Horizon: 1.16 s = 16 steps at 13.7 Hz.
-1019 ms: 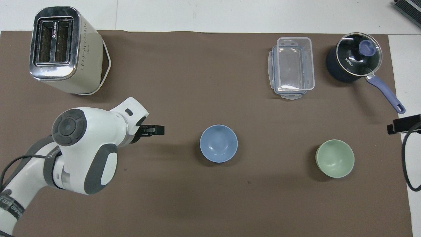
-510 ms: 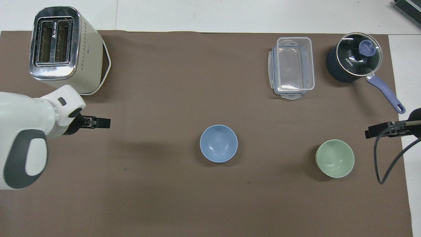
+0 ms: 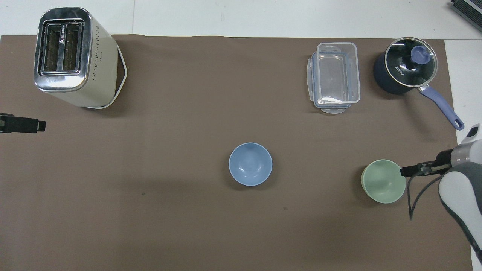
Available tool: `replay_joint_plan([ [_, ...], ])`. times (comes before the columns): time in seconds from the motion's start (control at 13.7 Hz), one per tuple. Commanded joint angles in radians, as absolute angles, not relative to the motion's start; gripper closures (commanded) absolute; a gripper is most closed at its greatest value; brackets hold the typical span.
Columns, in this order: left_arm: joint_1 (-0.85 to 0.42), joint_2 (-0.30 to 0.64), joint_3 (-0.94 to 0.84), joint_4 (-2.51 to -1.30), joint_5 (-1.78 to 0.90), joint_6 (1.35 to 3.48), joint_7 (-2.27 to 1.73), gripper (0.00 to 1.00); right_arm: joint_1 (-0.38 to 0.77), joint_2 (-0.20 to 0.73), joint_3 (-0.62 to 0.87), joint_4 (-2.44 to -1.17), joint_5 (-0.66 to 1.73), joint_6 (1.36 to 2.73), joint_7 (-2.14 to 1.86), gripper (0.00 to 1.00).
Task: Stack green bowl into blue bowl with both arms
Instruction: 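Grasp the rim of the green bowl with the right gripper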
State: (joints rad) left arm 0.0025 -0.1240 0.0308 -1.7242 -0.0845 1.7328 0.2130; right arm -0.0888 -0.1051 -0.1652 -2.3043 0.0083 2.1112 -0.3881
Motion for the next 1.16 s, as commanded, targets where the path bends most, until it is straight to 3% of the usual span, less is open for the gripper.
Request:
replay_joint_plan([
  [0.0, 0.011, -0.069, 0.014, -1.579, -0.005, 1.613, 0.222, 0.00, -0.106, -0.114, -0.160, -2.396, 0.002, 2.193, -0.417, 0.00],
  [0.58, 0.014, -0.043, 0.012, -1.537, -0.040, 1.586, 0.215, 0.00, -0.110, -0.055, -0.161, -2.431, 0.003, 2.278, -0.426, 0.00],
  [0.66, 0.012, -0.038, 0.012, -1.537, -0.040, 1.585, 0.213, 0.00, -0.113, -0.052, -0.161, -2.431, 0.003, 2.284, -0.426, 0.06],
  [0.73, 0.015, -0.037, 0.012, -1.536, -0.041, 1.585, 0.213, 0.00, -0.112, -0.051, -0.161, -2.431, 0.003, 2.284, -0.425, 0.19],
  [1.02, 0.014, -0.025, 0.012, -1.523, -0.048, 1.585, 0.209, 0.00, -0.114, -0.045, -0.161, -2.425, 0.003, 2.283, -0.426, 1.00],
  [1.09, 0.014, -0.035, 0.014, -1.535, -0.045, 1.583, 0.207, 0.00, -0.114, -0.043, -0.160, -2.422, 0.003, 2.283, -0.429, 1.00],
])
